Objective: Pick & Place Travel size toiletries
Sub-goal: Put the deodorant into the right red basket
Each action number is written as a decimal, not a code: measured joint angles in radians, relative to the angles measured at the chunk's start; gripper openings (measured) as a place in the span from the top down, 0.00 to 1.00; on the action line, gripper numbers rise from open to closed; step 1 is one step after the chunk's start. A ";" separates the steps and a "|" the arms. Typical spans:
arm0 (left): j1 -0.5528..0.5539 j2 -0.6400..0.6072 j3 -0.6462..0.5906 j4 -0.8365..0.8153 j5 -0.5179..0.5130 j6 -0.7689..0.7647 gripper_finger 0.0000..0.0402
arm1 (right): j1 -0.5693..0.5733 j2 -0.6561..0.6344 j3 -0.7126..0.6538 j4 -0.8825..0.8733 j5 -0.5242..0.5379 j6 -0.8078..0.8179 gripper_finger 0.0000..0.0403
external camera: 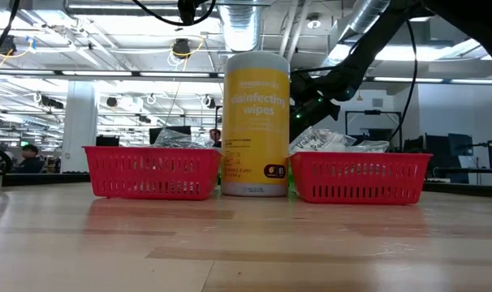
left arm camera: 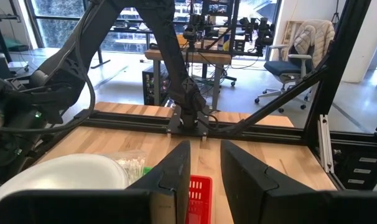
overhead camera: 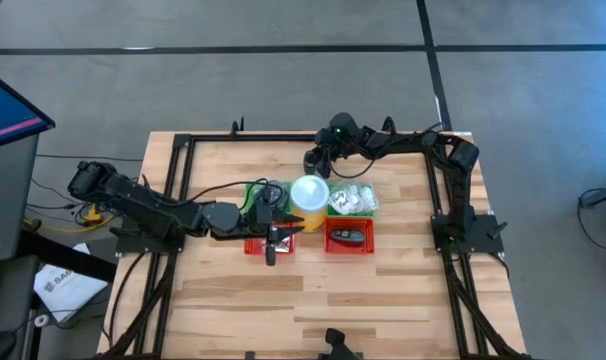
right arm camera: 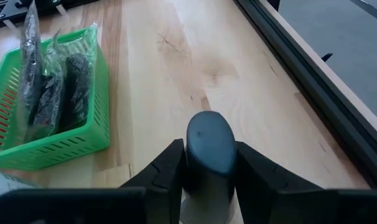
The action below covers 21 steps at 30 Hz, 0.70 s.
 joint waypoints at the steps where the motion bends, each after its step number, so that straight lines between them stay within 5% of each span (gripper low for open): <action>1: 0.000 0.000 0.000 0.000 0.000 0.000 0.80 | 0.000 0.000 0.000 0.000 0.000 0.000 0.76; 21: 0.000 0.000 0.000 0.000 0.000 0.000 0.80 | -0.005 -0.277 -0.001 -0.286 0.017 -0.043 0.76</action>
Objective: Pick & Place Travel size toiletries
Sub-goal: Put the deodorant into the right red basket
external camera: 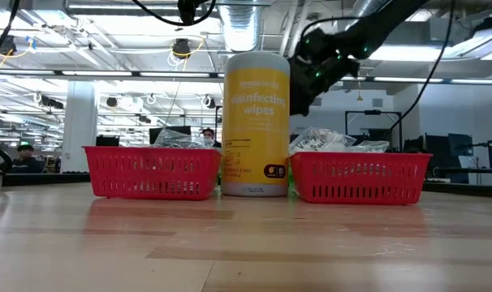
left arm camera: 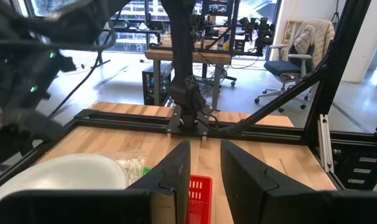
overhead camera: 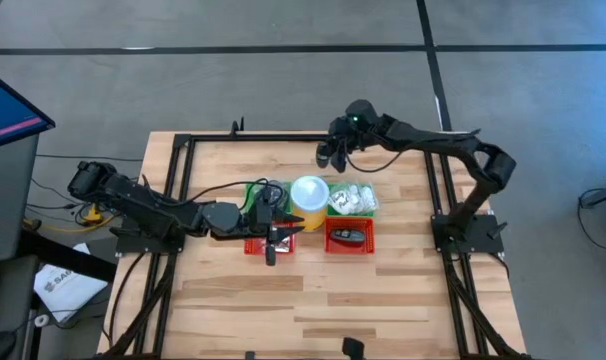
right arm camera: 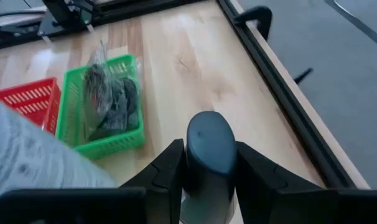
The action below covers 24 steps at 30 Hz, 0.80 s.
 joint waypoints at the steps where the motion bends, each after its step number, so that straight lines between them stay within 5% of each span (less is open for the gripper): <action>1: 0.000 0.000 0.000 0.000 0.000 0.000 0.80 | 0.002 -0.019 0.000 -0.027 0.012 -0.002 0.76; 24: 0.000 0.000 0.000 -0.001 0.000 0.000 0.80 | 0.206 -0.317 0.000 -0.477 0.144 0.028 0.76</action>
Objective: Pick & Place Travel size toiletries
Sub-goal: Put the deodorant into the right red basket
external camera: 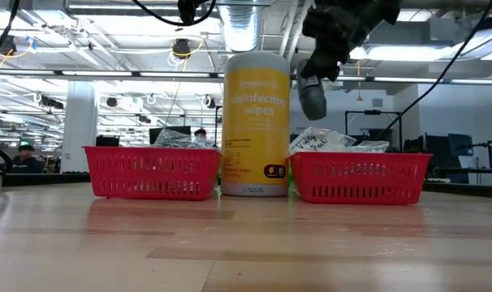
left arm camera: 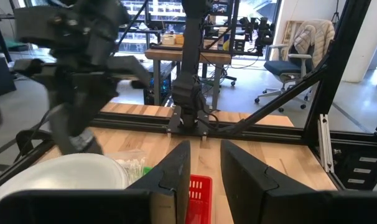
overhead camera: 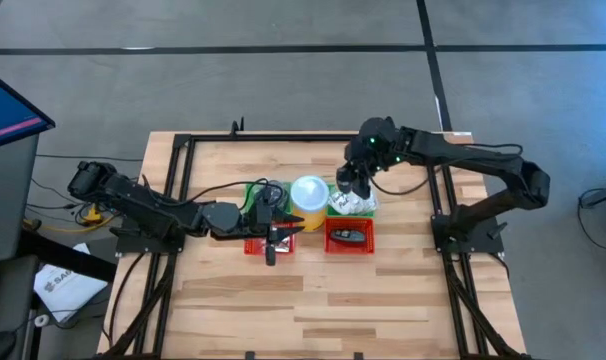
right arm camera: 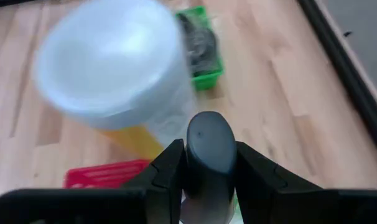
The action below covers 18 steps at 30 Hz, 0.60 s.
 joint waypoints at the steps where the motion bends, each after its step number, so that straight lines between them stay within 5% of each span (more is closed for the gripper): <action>1: 0.000 0.000 0.000 0.000 0.000 0.000 0.80 | 0.015 -0.009 0.000 -0.011 0.001 0.005 0.76; 18: -0.003 0.000 0.000 -0.005 0.000 0.000 0.80 | 0.315 -0.021 -0.001 -0.111 0.120 0.111 0.76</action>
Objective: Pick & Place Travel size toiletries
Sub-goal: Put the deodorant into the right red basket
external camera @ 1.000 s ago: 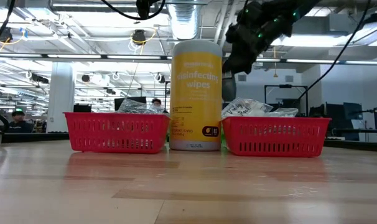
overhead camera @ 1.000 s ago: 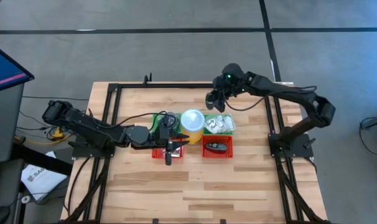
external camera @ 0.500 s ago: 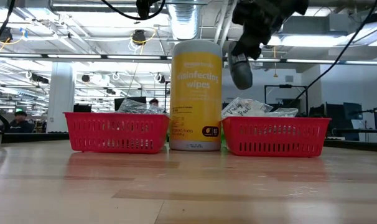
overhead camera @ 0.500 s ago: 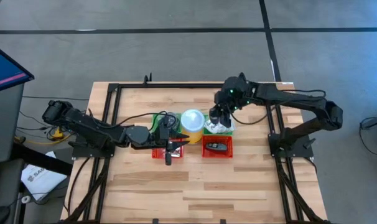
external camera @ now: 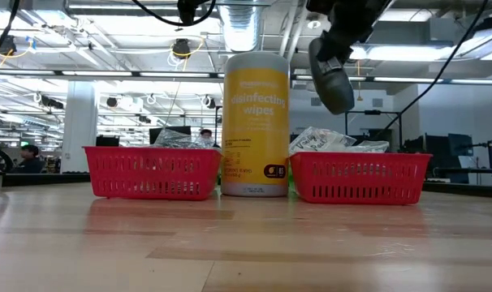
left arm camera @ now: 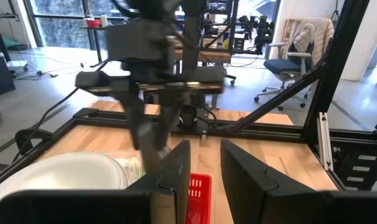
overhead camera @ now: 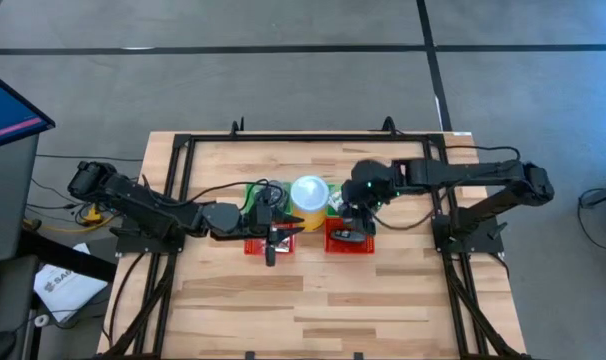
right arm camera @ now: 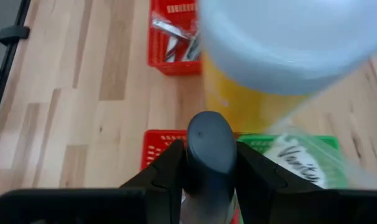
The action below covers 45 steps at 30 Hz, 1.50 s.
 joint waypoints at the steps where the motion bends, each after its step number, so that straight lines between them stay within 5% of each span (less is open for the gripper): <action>1: 0.000 0.000 0.000 -0.002 0.000 0.000 0.80 | 0.023 0.000 -0.004 0.005 0.016 0.010 0.76; 16: 0.000 0.000 0.000 -0.024 0.000 0.000 0.80 | 0.238 0.000 -0.177 0.215 0.171 0.160 0.76; 45: 0.000 0.000 0.000 -0.037 0.000 0.000 0.80 | 0.252 0.000 -0.495 0.686 0.225 0.238 0.76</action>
